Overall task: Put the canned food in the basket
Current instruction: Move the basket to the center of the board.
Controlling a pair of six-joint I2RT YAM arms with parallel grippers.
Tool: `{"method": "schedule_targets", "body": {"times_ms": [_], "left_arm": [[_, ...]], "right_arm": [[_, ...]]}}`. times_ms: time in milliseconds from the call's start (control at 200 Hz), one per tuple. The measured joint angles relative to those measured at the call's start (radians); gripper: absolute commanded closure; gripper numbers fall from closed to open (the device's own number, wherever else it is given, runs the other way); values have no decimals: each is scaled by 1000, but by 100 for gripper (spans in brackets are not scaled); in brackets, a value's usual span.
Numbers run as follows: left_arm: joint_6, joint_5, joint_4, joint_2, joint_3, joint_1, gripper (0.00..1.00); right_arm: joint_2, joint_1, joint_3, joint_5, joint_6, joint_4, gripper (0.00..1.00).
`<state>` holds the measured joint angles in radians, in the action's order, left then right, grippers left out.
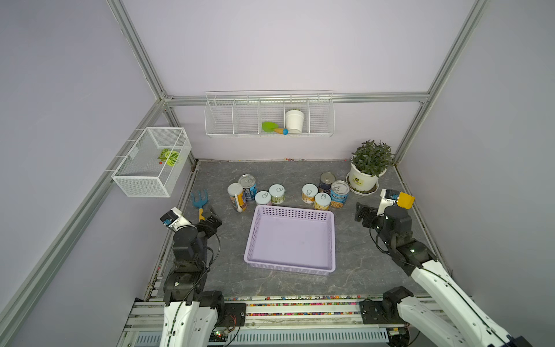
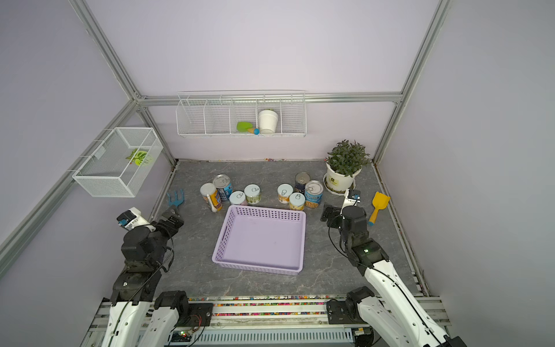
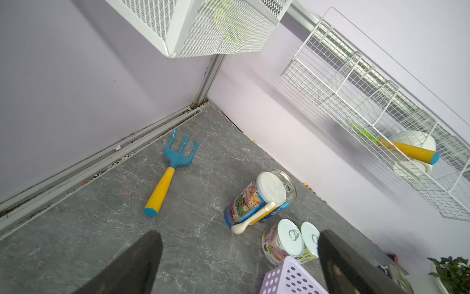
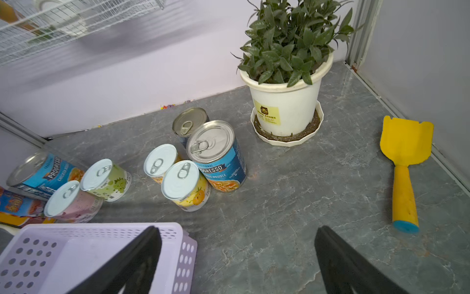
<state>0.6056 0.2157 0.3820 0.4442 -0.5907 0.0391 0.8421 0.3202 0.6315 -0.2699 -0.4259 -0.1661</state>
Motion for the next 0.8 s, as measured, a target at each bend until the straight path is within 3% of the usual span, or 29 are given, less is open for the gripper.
{"method": "schedule_targets", "body": {"times_ms": [405, 800], "left_arm": [[49, 6, 80, -4, 0, 0, 0], [36, -153, 34, 185, 0, 0, 0]], "right_arm": [[478, 0, 376, -60, 5, -121, 1], [777, 0, 647, -125, 39, -176, 1]]}}
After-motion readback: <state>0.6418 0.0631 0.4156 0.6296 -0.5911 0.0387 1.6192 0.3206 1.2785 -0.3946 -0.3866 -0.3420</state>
